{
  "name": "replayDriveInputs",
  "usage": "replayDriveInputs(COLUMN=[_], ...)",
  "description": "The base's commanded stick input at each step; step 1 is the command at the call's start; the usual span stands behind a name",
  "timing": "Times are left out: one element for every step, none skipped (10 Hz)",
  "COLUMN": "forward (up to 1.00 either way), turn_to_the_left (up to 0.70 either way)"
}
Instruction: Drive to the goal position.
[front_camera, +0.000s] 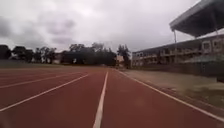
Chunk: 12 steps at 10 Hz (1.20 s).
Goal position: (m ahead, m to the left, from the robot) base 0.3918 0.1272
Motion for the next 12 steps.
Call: replayDriveInputs(forward=[0.5,0.5,0.5,0.5,0.5,0.5,0.5,0.5,0.5,0.5,0.5,0.5], turn_to_the_left=[0.0,0.0,0.0,0.0,0.0,0.0,0.0,0.0,0.0,0.0,0.0,0.0])
